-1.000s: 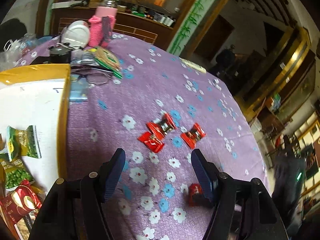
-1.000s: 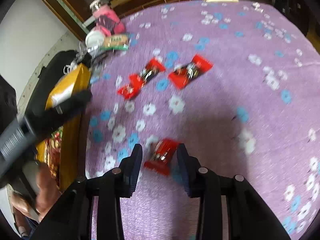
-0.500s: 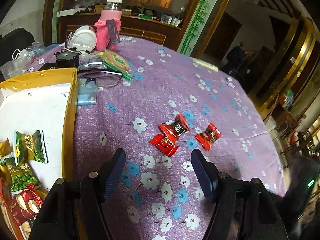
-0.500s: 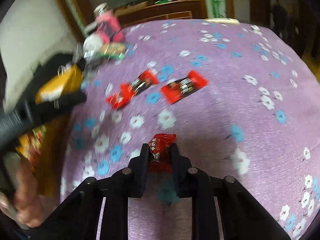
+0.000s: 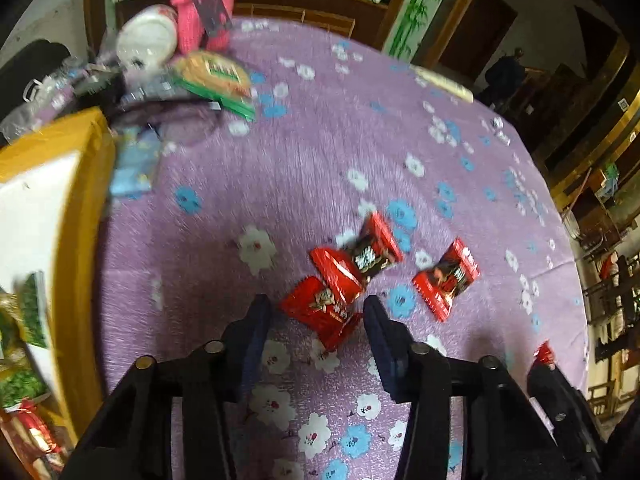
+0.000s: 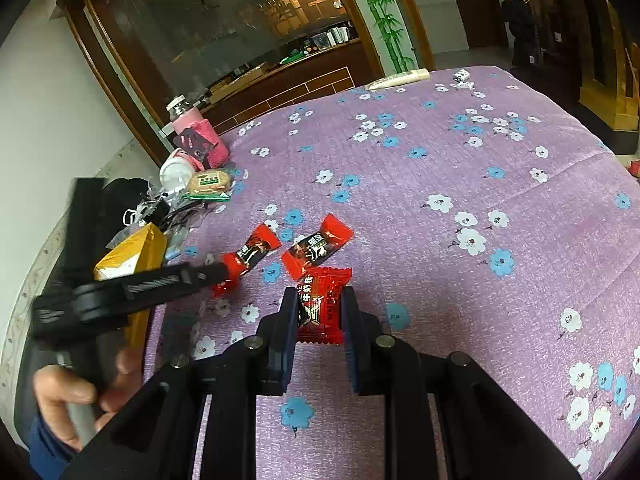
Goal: Organize snacks
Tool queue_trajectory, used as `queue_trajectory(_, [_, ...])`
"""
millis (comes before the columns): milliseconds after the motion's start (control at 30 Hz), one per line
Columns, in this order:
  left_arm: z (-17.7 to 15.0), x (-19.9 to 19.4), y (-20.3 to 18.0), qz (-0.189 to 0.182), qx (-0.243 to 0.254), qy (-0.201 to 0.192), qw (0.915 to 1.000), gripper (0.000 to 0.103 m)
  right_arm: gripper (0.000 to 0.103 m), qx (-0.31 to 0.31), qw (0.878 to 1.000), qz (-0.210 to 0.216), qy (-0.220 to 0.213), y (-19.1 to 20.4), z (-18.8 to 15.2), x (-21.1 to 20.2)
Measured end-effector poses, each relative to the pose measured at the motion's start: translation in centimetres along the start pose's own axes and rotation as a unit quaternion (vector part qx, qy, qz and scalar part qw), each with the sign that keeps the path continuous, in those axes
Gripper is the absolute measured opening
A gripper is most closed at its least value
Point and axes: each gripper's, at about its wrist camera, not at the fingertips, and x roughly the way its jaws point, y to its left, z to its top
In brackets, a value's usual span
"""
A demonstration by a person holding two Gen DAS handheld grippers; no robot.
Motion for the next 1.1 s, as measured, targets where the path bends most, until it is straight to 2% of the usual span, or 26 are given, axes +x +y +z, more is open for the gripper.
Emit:
queue_trajectory(100, [-0.8,0.1,-0.7,0.02,0.029,-0.013,0.9993,0.032,0.02,0.001,1.0,0.002,0.0,-0.1,-0.1,-0.1])
queue_trajectory(233, [-1.4,-0.1,-0.6,0.034,0.038,-0.026,0.9984,0.021,0.02,-0.004,1.0,0.002,0.004,0.2,-0.3,0.1])
queue_trajectory(400, [-2.1,-0.9,0.1,0.017,0.035,-0.027,0.9989,0.019,0.02,-0.008,1.0,0.001,0.006,0.4,-0.3,0.3])
queue_trajectory(567, [-4.3,-3.4,-1.0,-0.006,0.057,-0.053,0.9969,0.019,0.02,-0.016,1.0,0.004,0.007,0.7,-0.5,0.4])
queue_trajectory(733, [-7.1,-6.5,-2.7,-0.027,0.098,-0.113,0.9883,0.019,0.019,-0.029,1.0,0.003,0.009,1.3,-0.8,0.5])
queue_trajectory(833, [-7.4,-7.0,-2.8,-0.037,0.108,-0.135,0.9843,0.019,0.019,-0.037,0.999,0.003,0.009,1.6,-1.0,0.7])
queue_trajectory(1100, [-7.1,-5.9,-2.1,-0.037,0.112,-0.126,0.985,0.019,0.019,-0.053,0.999,0.001,0.013,2.2,-1.2,1.2])
